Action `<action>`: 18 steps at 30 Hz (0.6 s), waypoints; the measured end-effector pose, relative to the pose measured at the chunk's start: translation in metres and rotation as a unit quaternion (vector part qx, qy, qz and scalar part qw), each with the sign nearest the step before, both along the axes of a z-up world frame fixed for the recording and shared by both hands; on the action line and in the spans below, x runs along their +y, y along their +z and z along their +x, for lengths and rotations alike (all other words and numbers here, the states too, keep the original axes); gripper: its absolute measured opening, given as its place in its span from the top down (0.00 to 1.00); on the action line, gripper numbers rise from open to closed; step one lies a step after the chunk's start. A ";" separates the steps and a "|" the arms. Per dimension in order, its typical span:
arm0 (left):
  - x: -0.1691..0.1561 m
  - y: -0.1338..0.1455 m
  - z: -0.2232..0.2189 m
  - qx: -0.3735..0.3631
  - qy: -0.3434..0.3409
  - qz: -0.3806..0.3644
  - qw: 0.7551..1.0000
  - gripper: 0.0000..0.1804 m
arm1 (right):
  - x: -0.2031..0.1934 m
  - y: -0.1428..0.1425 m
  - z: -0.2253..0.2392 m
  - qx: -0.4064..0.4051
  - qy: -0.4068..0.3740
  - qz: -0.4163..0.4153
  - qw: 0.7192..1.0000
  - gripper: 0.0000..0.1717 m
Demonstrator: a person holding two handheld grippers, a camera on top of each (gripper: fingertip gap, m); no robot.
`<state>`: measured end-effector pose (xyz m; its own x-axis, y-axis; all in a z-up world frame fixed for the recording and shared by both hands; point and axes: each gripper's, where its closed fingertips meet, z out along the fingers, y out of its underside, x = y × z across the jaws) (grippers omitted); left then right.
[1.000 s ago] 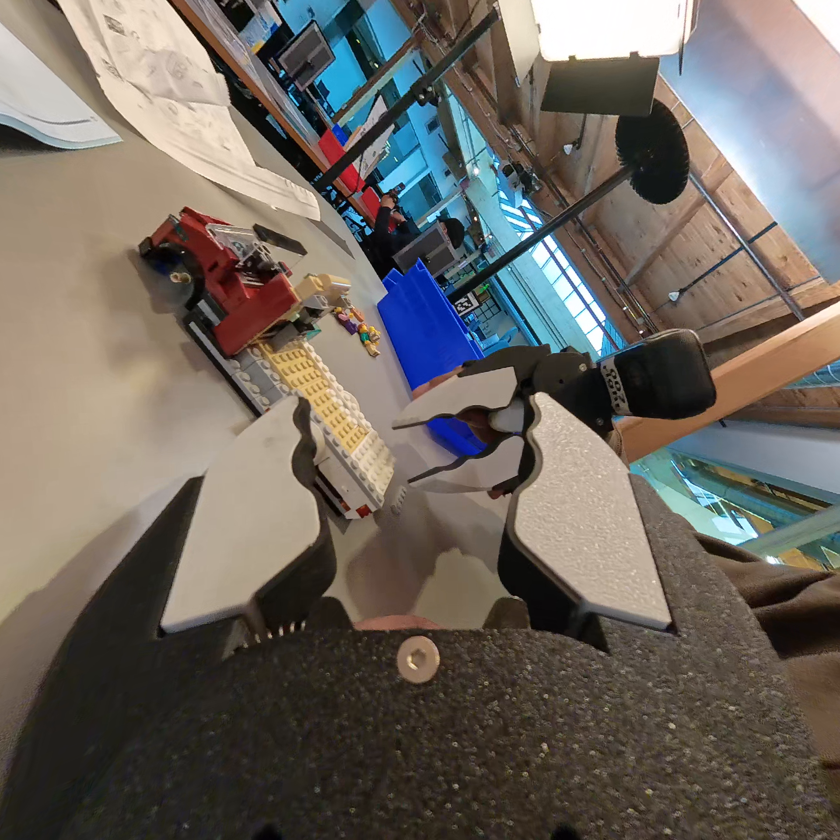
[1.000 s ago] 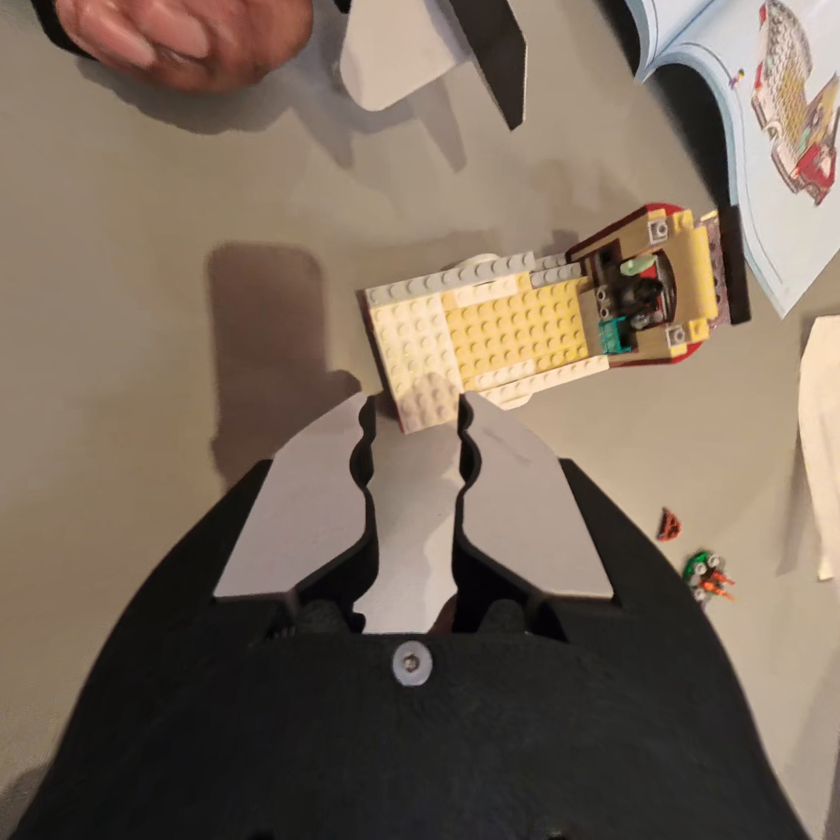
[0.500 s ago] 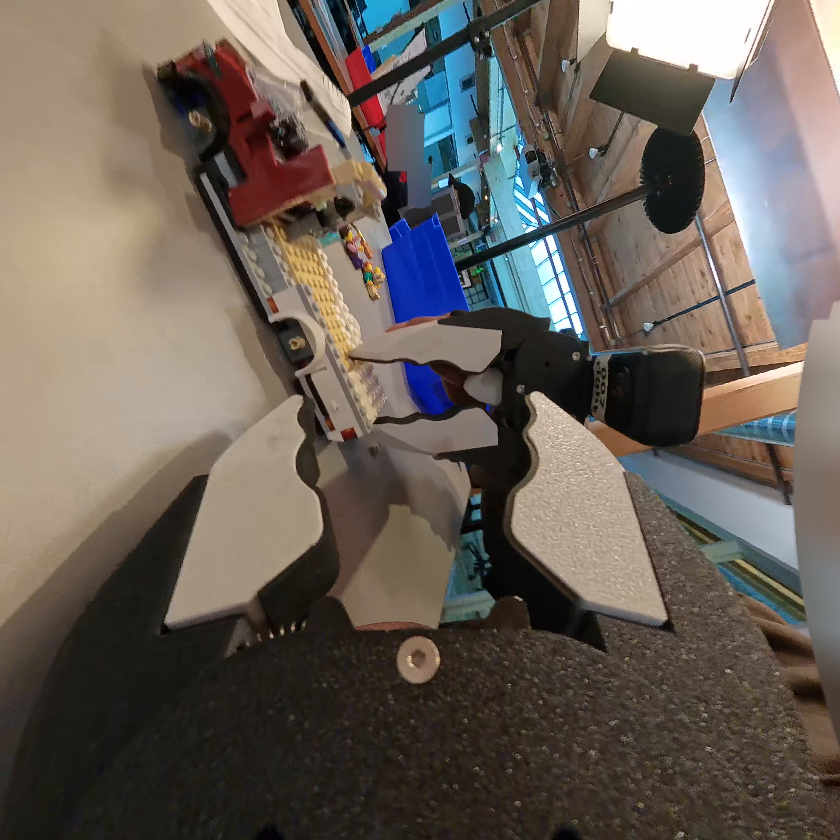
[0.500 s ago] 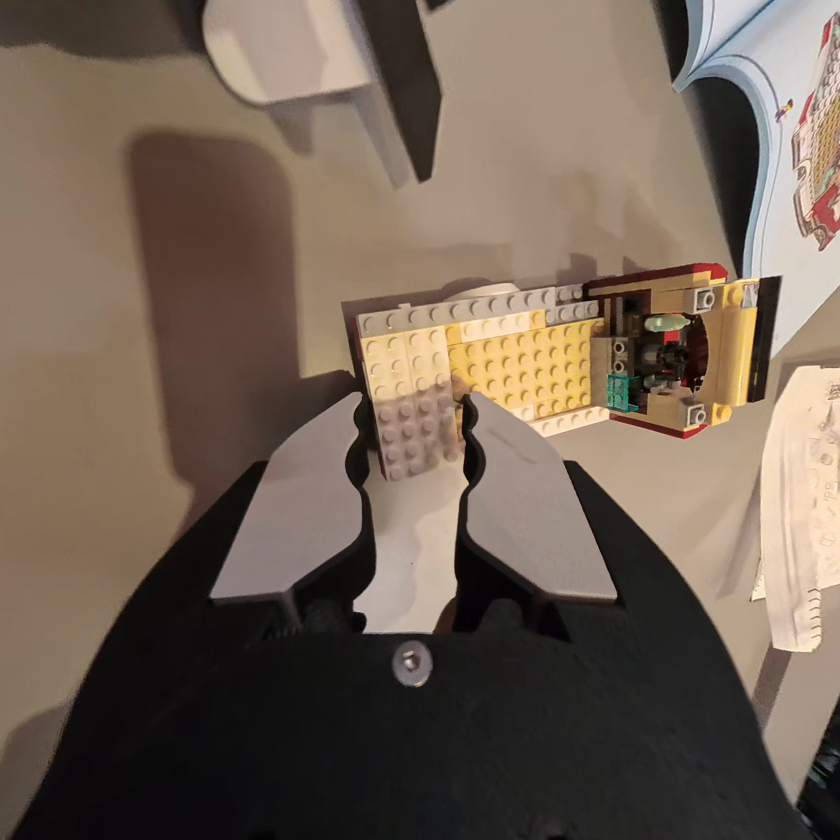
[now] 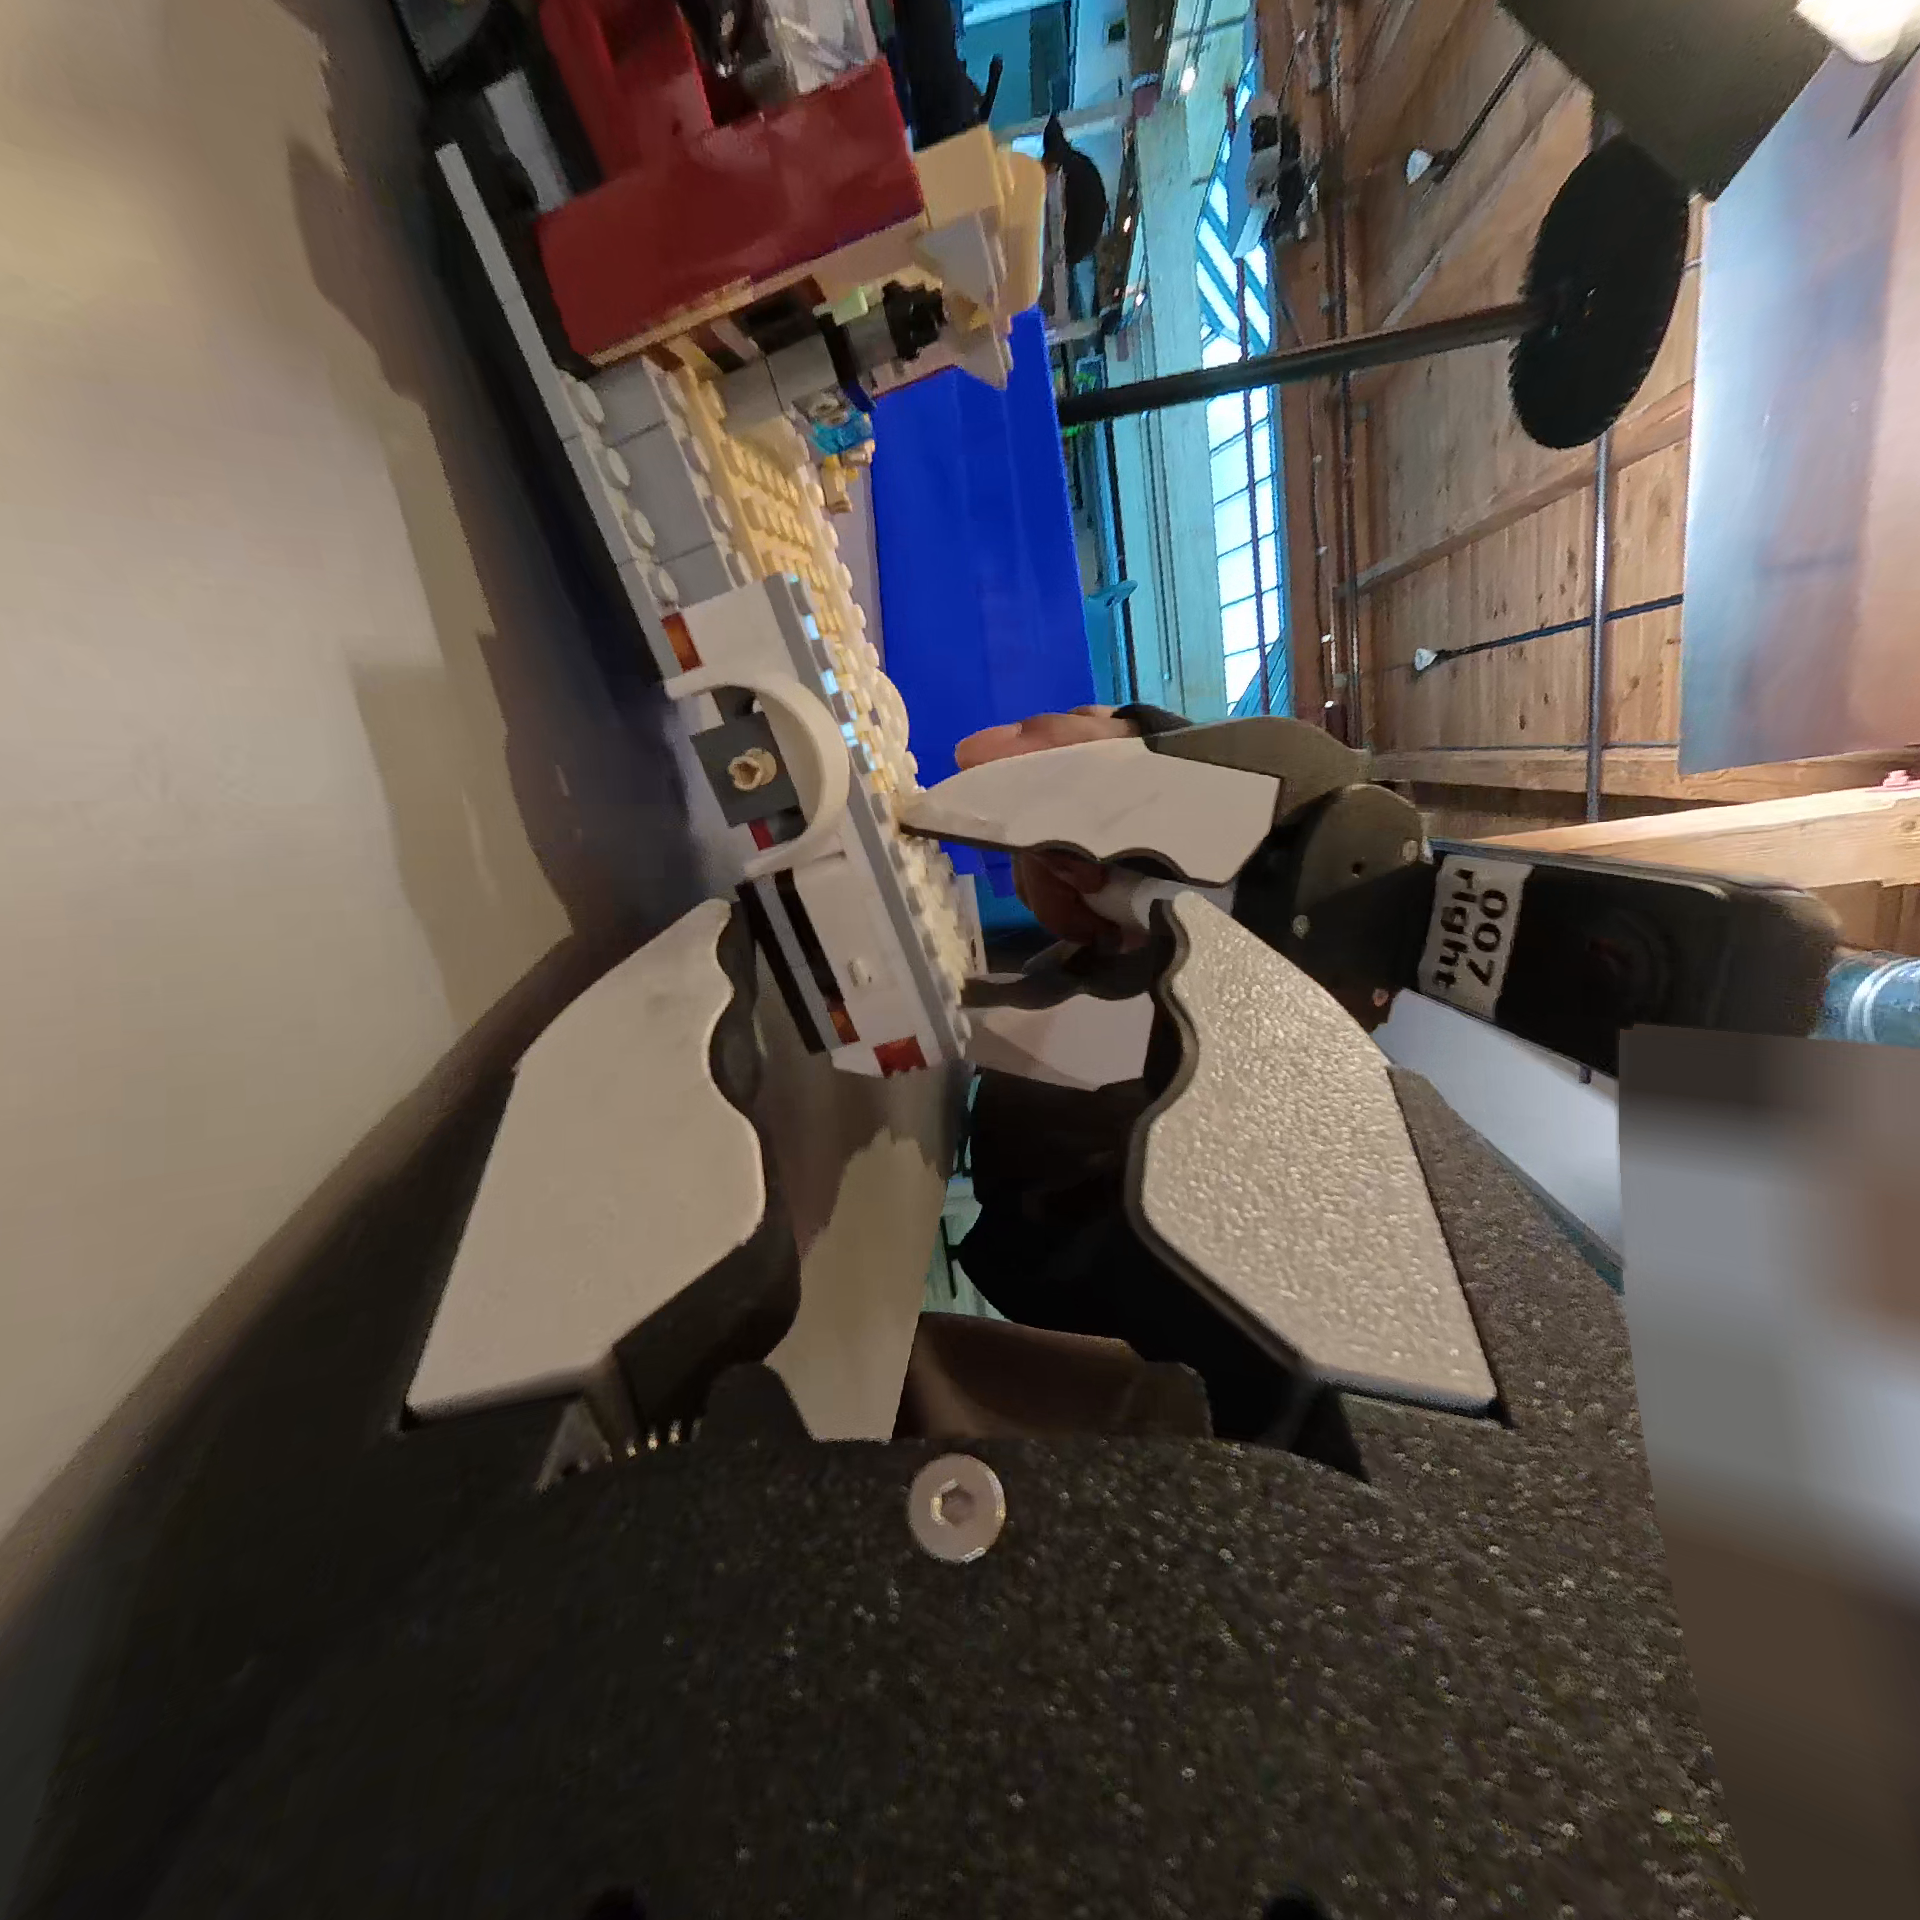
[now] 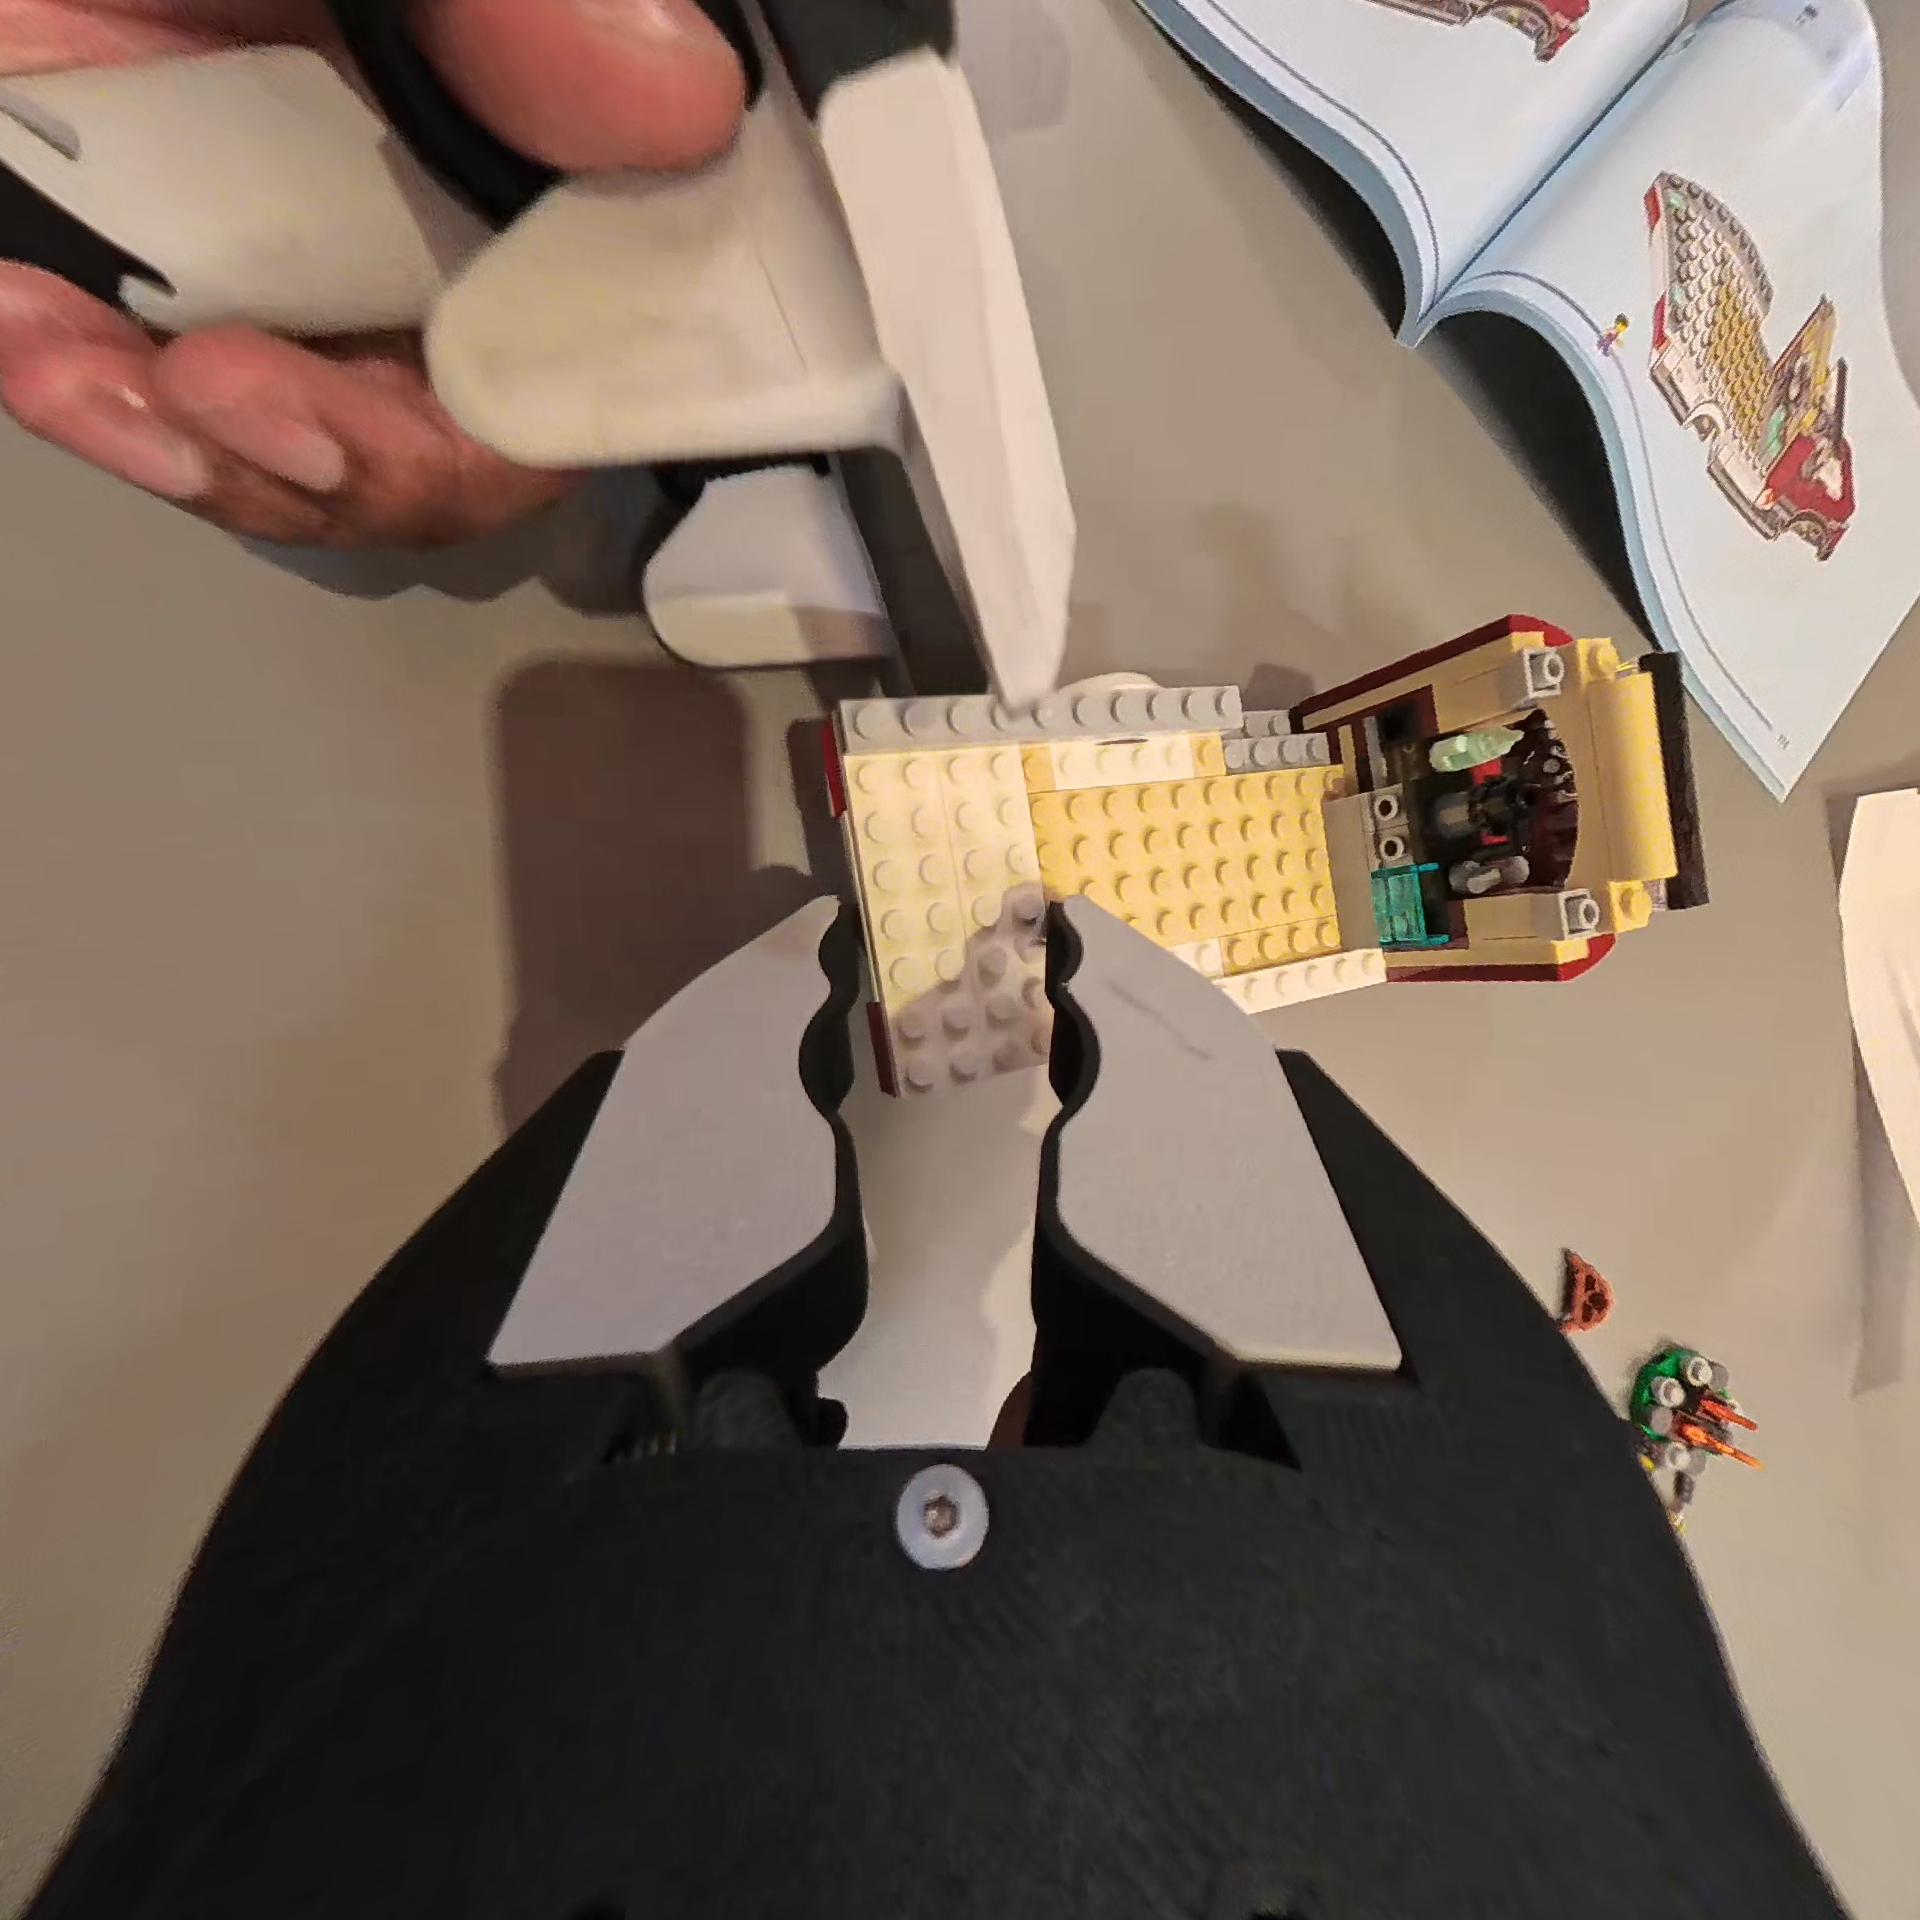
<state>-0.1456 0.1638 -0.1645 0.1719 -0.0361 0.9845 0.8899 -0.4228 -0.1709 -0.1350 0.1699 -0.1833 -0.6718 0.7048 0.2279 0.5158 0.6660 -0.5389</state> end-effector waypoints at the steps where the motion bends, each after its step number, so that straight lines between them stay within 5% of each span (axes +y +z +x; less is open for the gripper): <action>1: 0.003 -0.002 0.000 0.003 -0.003 -0.007 1.000 0.60 | -0.001 0.000 0.000 0.002 -0.001 -0.001 1.000 0.80; 13: 0.014 -0.017 -0.012 0.032 -0.028 -0.041 0.998 0.80 | 0.001 0.004 -0.006 0.049 -0.007 -0.022 0.999 0.80; 18: 0.014 -0.017 -0.013 0.022 -0.033 -0.038 0.998 0.81 | -0.001 0.006 -0.007 0.089 0.005 -0.005 0.996 0.81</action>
<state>-0.1589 0.1777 -0.1811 0.2150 0.0256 0.9763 0.8520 -0.4936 -0.1746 -0.1419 0.1694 -0.1772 -0.6278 0.7017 0.3368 0.4050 0.6640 -0.6286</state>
